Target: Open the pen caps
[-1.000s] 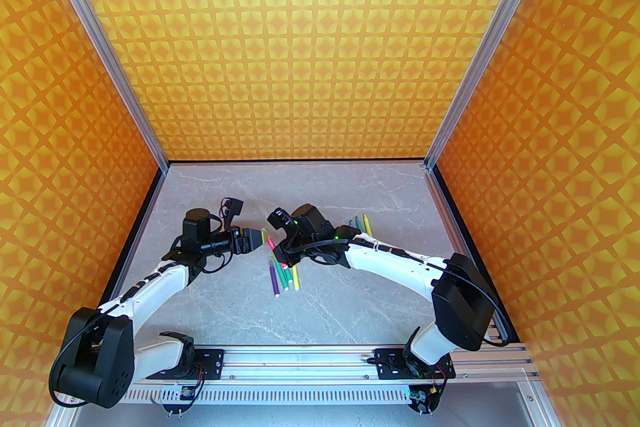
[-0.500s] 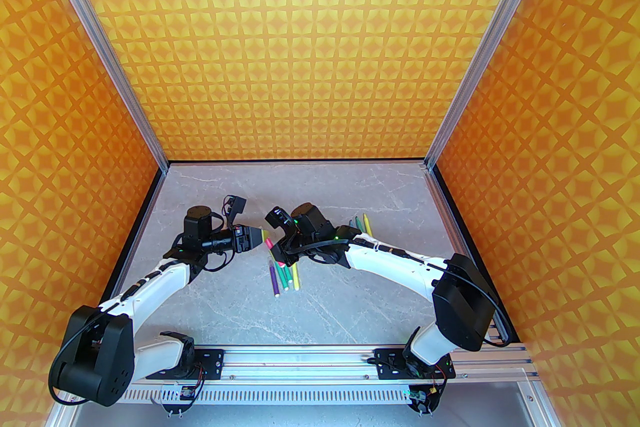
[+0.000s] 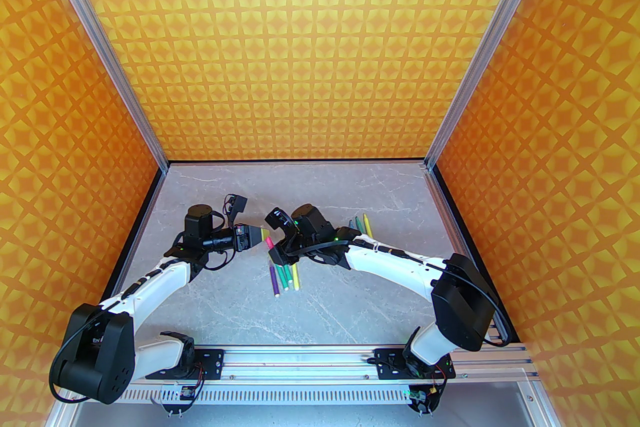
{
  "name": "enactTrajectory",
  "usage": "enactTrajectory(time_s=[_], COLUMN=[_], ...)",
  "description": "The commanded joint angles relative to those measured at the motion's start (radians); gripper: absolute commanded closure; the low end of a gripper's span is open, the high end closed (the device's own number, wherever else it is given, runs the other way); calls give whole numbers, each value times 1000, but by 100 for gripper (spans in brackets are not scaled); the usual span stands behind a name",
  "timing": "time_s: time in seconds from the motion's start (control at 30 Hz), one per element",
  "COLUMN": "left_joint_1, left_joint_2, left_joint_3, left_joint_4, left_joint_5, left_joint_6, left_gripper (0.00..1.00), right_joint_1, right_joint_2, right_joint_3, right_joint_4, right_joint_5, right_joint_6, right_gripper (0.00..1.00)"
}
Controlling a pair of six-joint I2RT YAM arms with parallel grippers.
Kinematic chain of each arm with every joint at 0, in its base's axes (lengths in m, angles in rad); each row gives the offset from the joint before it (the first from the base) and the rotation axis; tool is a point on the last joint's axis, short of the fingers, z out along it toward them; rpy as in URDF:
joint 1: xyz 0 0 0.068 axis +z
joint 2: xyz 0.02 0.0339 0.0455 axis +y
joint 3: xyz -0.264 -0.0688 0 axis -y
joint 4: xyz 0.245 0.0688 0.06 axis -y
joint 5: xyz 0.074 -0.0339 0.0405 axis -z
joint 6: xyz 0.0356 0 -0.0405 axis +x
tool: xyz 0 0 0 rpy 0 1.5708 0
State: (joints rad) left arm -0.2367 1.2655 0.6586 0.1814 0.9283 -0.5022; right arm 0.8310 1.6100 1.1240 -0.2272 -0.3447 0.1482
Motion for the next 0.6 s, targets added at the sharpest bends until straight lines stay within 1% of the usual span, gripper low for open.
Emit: enactTrajectory(time_s=[0.0,0.1,0.3,0.4,0.5,0.57], left_joint_1=[-6,-5,-4,-3,2,6], left_joint_2=[3,-1,1,-2,-7,-13], left_joint_3=[34,36,44,57,73,85], left_joint_4=[30,30,26,26,31,29], left_joint_5=[34,37,32,16,3,-6], left_joint_6=[-27,-32,-35,-42,-50,-56], left_gripper=[92,94,100,100,100,100], right_joint_1=[6,7,5,6,6,6], right_joint_2=[8,14,-4,-24,-40,-50], right_joint_3=[-7,-9,-35,-68,-111,-138], right_joint_4=[68,89,96,93,96,98], right_joint_5=[-9,-19,-15,-8,-5,-5], right_joint_6=[11,14,3,-4,-8,-9], right_gripper=[63,67,88,95,100,100])
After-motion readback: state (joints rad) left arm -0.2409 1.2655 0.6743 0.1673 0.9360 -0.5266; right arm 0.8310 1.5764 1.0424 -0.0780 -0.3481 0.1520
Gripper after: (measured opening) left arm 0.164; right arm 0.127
